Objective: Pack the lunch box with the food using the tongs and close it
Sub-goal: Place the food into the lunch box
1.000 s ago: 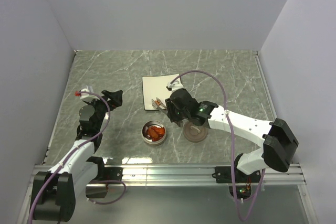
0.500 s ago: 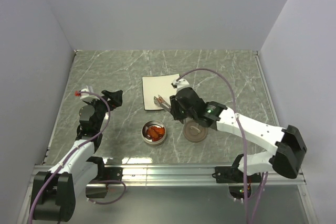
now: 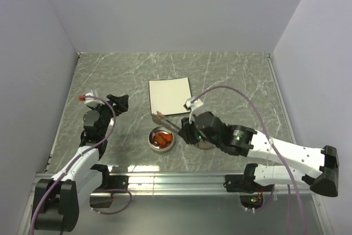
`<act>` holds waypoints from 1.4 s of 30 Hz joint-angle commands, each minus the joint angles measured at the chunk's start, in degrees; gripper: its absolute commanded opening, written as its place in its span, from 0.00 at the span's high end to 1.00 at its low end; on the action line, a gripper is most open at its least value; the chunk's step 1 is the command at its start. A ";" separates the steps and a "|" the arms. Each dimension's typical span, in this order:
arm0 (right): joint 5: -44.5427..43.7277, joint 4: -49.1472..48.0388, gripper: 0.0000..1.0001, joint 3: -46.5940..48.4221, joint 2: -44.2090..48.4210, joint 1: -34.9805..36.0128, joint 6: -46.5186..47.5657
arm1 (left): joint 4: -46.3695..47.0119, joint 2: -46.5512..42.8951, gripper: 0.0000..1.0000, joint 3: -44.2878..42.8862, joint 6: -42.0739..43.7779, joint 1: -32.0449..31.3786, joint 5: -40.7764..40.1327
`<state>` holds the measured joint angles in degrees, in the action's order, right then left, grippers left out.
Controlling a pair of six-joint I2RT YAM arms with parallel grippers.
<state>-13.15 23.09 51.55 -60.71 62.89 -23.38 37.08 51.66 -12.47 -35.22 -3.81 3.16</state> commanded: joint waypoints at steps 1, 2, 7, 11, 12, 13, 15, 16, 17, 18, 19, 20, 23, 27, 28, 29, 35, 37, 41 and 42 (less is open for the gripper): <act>-3.46 0.37 0.69 -1.44 4.54 6.00 -3.16 | 1.24 0.63 0.01 -2.38 -0.46 0.21 -0.43; -5.03 0.81 0.69 -1.89 6.02 7.32 -3.86 | 0.98 0.81 0.01 -2.47 -0.46 0.30 -0.43; -9.88 4.77 0.69 -3.91 10.08 14.88 -8.61 | -0.08 0.55 0.00 -2.65 -0.46 0.30 -1.14; -10.58 5.12 0.69 -5.41 10.97 17.61 -10.02 | -0.43 0.28 0.00 -2.56 -0.55 0.30 -1.40; -11.11 5.30 0.69 -5.58 10.79 18.05 -10.46 | -0.43 0.37 0.01 -2.56 -0.55 0.30 -1.31; -11.20 5.47 0.69 -5.50 10.52 18.49 -10.64 | -0.52 0.37 0.01 -2.56 -0.55 0.30 -1.31; -11.64 5.82 0.68 -5.32 9.38 19.02 -10.72 | -0.69 0.29 0.01 -2.56 -0.64 0.30 -1.40; -11.81 6.00 0.68 -4.88 9.12 19.37 -10.81 | -0.78 0.20 0.00 -2.39 -0.64 0.30 -1.40; -11.99 6.17 0.67 -4.71 8.59 19.63 -10.81 | -0.78 0.11 0.00 -2.38 -0.72 0.30 -1.49; -12.16 6.44 0.66 -4.44 8.41 19.72 -10.90 | -0.87 -0.07 0.00 -2.38 -0.64 0.30 -1.49; -12.60 6.61 0.66 -4.27 8.24 19.98 -10.99 | -0.87 -0.15 0.01 -2.30 -0.64 0.30 -1.49; -12.78 6.70 0.64 -4.18 8.15 19.99 -10.99 | -0.87 -0.24 0.01 -2.30 -0.64 0.30 -1.58; -13.22 6.97 0.62 -3.91 8.15 20.16 -11.17 | -0.61 -0.07 0.01 -2.21 -0.64 0.30 -1.40; -13.48 7.05 0.60 -3.48 8.15 20.25 -11.17 | -0.26 0.46 0.01 -2.38 -0.72 0.30 -0.87; -13.57 7.05 0.59 -3.39 7.98 20.25 -11.08 | -0.17 0.55 0.01 -2.38 -0.72 0.30 -0.87; -13.66 7.05 0.58 -3.39 7.89 20.34 -10.99 | -0.17 0.64 0.01 -2.38 -0.72 0.30 -0.87; -13.31 6.70 0.55 -2.68 6.92 20.34 -10.46 | 0.01 0.46 0.01 -2.30 -0.81 0.30 -0.70; -13.31 6.53 0.55 -2.59 6.83 20.34 -10.29 | 0.01 0.55 0.01 -2.30 -0.72 0.30 -0.52; -13.75 6.61 0.55 -2.42 6.92 20.43 -10.29 | 0.10 0.55 0.01 -2.30 -0.73 0.30 -0.52; -13.92 6.79 0.55 -2.33 7.09 20.43 -10.37 | 0.10 0.55 0.00 -2.30 -0.72 0.30 -0.52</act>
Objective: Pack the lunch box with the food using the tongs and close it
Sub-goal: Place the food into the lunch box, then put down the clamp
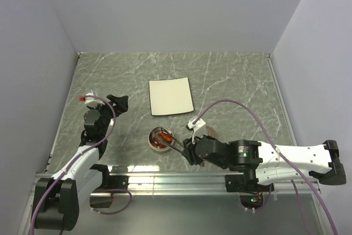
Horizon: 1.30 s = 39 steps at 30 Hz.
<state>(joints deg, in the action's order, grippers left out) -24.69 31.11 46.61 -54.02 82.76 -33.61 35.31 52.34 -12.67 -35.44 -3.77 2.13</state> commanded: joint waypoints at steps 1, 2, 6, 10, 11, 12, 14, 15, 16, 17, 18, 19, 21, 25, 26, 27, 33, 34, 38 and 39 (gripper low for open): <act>-2.90 -1.14 0.55 2.70 0.58 0.56 -0.32 | 1.87 -0.13 0.01 -2.10 -0.68 0.25 0.51; -3.08 -1.14 0.55 2.70 0.76 0.56 -0.32 | 1.87 -0.13 0.00 -2.01 -0.59 0.25 0.59; -4.40 -0.97 0.55 3.22 1.28 0.56 -0.23 | 1.87 -0.13 0.01 -2.10 -0.59 0.25 0.68; -5.55 -0.79 0.54 4.28 0.59 0.47 0.12 | 2.04 0.05 0.01 -2.01 -0.59 0.25 0.68; -5.81 -0.88 0.54 4.45 0.32 0.47 0.73 | 2.04 0.05 0.01 -2.10 -0.59 0.25 0.86; -6.42 -0.97 0.53 5.15 0.06 0.12 0.91 | 2.13 0.05 0.00 -2.10 -0.59 0.25 0.77; -6.60 -1.58 0.52 5.86 -0.73 -0.67 1.96 | 2.22 0.13 0.00 -2.01 -0.59 0.25 0.86; -6.17 -1.76 0.52 5.95 -1.00 -2.15 2.31 | 2.22 0.13 0.01 -2.10 -0.59 0.25 0.86; -5.73 -2.02 0.52 6.04 -1.61 -3.12 2.58 | 2.22 0.13 0.01 -2.01 -0.59 0.25 0.86; -5.03 -2.80 0.52 5.95 -1.88 -4.09 3.28 | 2.22 0.05 0.01 -2.01 -0.59 0.25 0.94; -3.37 -3.42 0.52 5.77 -2.05 -5.14 3.72 | 2.31 0.05 0.00 -2.01 -0.59 0.25 0.95; -2.31 -4.04 0.52 5.60 -2.75 -7.68 4.07 | 2.31 -0.04 0.01 -1.92 -0.59 0.25 0.95; -0.02 -5.97 0.52 5.33 -3.63 -11.28 6.09 | 2.31 -0.30 0.01 -1.84 -0.59 0.25 0.95; 1.04 -7.82 0.52 5.95 -4.78 -15.69 7.94 | 2.57 -0.22 0.00 -1.75 -0.59 0.25 0.86; 1.22 -8.26 0.52 6.21 -4.87 -17.70 8.81 | 2.66 0.04 0.01 -1.75 -0.59 0.25 0.77; 1.66 -8.61 0.52 6.30 -5.13 -18.77 9.17 | 2.92 0.13 0.01 -1.75 -0.68 0.25 0.77; 5.78 -11.69 0.51 6.13 -7.67 -28.08 11.80 | 3.54 1.63 0.01 -2.01 -0.59 0.25 1.12; 6.14 -11.95 0.51 6.12 -8.20 -29.31 12.33 | 3.71 1.89 0.00 -2.01 -0.59 0.25 1.12; 7.81 -13.18 0.51 5.16 -10.75 -35.99 12.86 | 3.80 2.07 0.01 -2.01 -0.59 0.25 1.03; 8.68 -13.44 0.51 4.64 -11.19 -38.35 12.95 | 3.89 2.07 0.00 -1.92 -0.59 0.25 0.86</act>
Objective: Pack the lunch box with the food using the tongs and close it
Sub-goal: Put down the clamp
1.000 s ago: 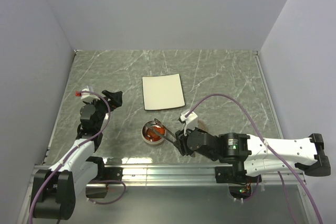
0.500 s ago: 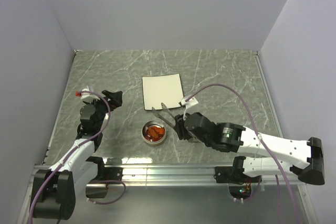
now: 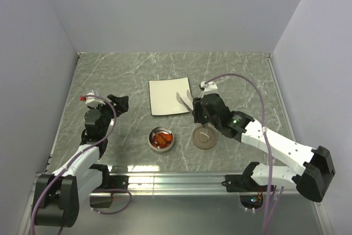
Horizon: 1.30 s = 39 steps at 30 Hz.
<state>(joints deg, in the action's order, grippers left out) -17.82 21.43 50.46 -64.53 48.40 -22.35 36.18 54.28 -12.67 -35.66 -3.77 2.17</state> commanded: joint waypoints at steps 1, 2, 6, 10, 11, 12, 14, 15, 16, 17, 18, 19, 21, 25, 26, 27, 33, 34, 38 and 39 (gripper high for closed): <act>2.26 -4.03 0.51 0.35 -0.60 -4.97 1.78 | 3.10 0.30 0.01 -1.92 -0.38 0.25 0.90; 2.70 -4.90 0.51 -0.96 -0.33 -5.94 1.87 | 3.19 0.47 0.01 -2.01 -0.38 0.25 0.90; 3.14 -5.17 0.51 -3.34 3.17 -9.37 2.13 | 3.80 1.35 0.01 -2.10 -0.38 0.25 1.08; 4.46 -4.91 0.51 -4.84 5.73 -13.06 2.84 | 4.25 2.76 0.01 -2.36 -0.38 0.25 1.34; 4.81 -4.99 0.51 -5.28 5.91 -13.59 2.84 | 4.25 2.85 0.01 -2.45 -0.46 0.25 1.51; 5.08 -5.08 0.51 -5.45 5.65 -14.03 2.92 | 4.25 2.93 0.01 -2.45 -0.38 0.25 1.52; 5.60 -5.17 0.51 -5.72 4.86 -15.17 2.84 | 4.25 3.02 0.01 -2.45 -0.38 0.25 1.43; 5.61 -5.08 0.51 -5.72 3.55 -15.44 2.75 | 4.25 2.94 0.00 -2.45 -0.38 0.25 1.43; 5.61 -5.08 0.51 -5.72 2.84 -15.70 2.66 | 4.16 2.76 0.00 -2.45 -0.38 0.25 1.52; 5.87 -5.17 0.51 -5.72 1.53 -16.32 2.57 | 4.16 2.67 0.00 -2.36 -0.38 0.25 1.34; 6.13 -5.34 0.51 -5.72 0.91 -16.58 2.57 | 4.16 2.50 0.01 -2.36 -0.38 0.25 1.25; 6.40 -5.61 0.51 -5.72 0.38 -16.93 2.57 | 4.07 2.23 0.01 -2.19 -0.38 0.25 1.17; 6.40 -5.52 0.51 -5.55 -1.03 -17.90 2.22 | 4.07 1.88 0.01 -2.10 -0.46 0.25 0.99; 5.43 -4.65 0.51 -4.76 -3.58 -19.31 1.70 | 3.98 1.44 0.01 -2.01 -0.38 0.25 1.08; 5.52 -4.64 0.51 -4.67 -4.54 -19.48 1.69 | 4.07 1.44 0.00 -2.01 -0.38 0.25 1.08; 5.61 -4.56 0.51 -4.49 -5.16 -19.92 1.69 | 4.16 1.53 0.01 -2.01 -0.38 0.25 0.99; 5.61 -4.55 0.51 -2.30 -11.04 -21.59 1.87 | 4.60 2.32 0.01 -2.19 -0.29 0.25 1.25; 6.04 -4.64 0.51 -1.60 -11.84 -22.03 1.87 | 4.60 2.32 0.01 -2.19 -0.29 0.25 1.25; 6.40 -4.82 0.51 0.60 -16.67 -23.53 2.22 | 4.77 2.23 0.01 -2.28 -0.20 0.25 1.08; 6.40 -4.65 0.51 1.74 -17.55 -23.79 2.40 | 4.77 2.32 0.00 -2.28 -0.20 0.25 1.08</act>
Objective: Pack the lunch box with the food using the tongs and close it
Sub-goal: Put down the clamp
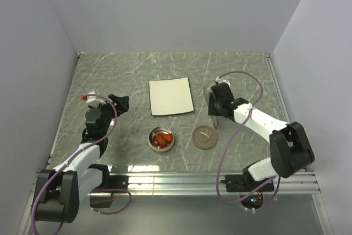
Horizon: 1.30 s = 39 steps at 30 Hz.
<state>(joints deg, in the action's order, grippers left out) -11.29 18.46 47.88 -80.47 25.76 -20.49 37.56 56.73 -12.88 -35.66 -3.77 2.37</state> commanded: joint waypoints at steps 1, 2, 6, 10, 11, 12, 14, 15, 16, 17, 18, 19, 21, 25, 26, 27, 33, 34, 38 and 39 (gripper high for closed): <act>0.04 -1.67 0.51 4.94 -3.36 -1.67 0.63 | 3.40 -0.13 0.00 -2.06 -0.20 0.25 0.88; 0.04 -1.67 0.51 5.55 -4.43 -1.94 0.71 | 3.40 -0.13 0.01 -2.06 -0.20 0.25 0.88; 0.39 -1.15 0.51 10.20 -9.35 -2.99 1.24 | 3.40 -0.22 0.01 -2.23 -0.11 0.25 0.53; 0.48 -0.27 0.51 14.60 -15.05 -3.87 1.59 | 3.48 -0.13 0.01 -2.23 -0.02 0.25 0.44; 0.74 -0.09 0.51 16.27 -15.85 -3.96 1.77 | 3.48 -0.04 0.00 -2.23 -0.02 0.25 0.44; 0.74 0.00 0.51 17.07 -16.73 -3.96 1.77 | 3.48 0.13 0.00 -2.23 -0.02 0.25 0.35; 0.83 0.44 0.51 19.17 -19.02 -4.05 1.95 | 3.57 0.05 0.00 -2.32 -0.02 0.25 0.44; 0.74 0.61 0.51 19.88 -19.72 -4.31 2.03 | 3.57 0.05 0.01 -2.32 -0.02 0.25 0.53; 0.57 0.61 0.51 20.41 -21.03 -4.40 2.12 | 3.57 0.13 0.00 -2.32 -0.02 0.25 0.53; 0.57 0.70 0.51 21.37 -21.57 -4.57 2.12 | 3.66 0.14 0.01 -2.23 -0.02 0.25 0.53; 0.74 0.79 0.50 21.82 -22.62 -5.01 2.12 | 3.66 0.14 0.00 -2.23 -0.02 0.25 0.53; 0.83 0.79 0.50 22.25 -23.06 -5.19 2.21 | 3.57 0.14 0.00 -2.23 -0.02 0.25 0.53; 0.92 1.05 0.49 23.57 -24.47 -5.54 2.38 | 3.66 0.22 0.01 -2.32 -0.02 0.25 0.53; 0.83 1.40 0.47 25.77 -26.40 -5.72 2.82 | 3.57 0.05 0.01 -2.23 -0.02 0.25 0.35; 0.83 1.49 0.46 26.47 -26.67 -5.81 3.09 | 3.48 -0.04 0.01 -2.23 -0.02 0.25 0.27; 0.83 1.58 0.46 26.74 -26.93 -5.81 3.18 | 3.40 -0.21 0.01 -2.23 -0.02 0.25 0.27; -0.22 1.67 0.43 28.58 -27.11 -5.90 3.79 | 3.40 -0.39 0.01 -2.14 -0.02 0.25 0.09; -0.22 1.84 0.41 28.94 -27.20 -5.98 3.97 | 3.40 -0.30 0.01 -2.14 -0.02 0.25 0.09; -0.66 2.99 0.36 31.30 -28.60 -6.07 4.32 | 3.22 -0.48 0.01 -2.15 -0.02 0.25 0.27; -0.32 3.16 0.35 31.57 -29.13 -6.24 4.41 | 3.13 -0.57 0.01 -2.06 -0.02 0.25 0.18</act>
<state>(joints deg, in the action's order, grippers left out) -10.68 21.08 76.42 -108.22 20.18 -17.04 38.37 56.84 -12.88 -35.64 -3.77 2.28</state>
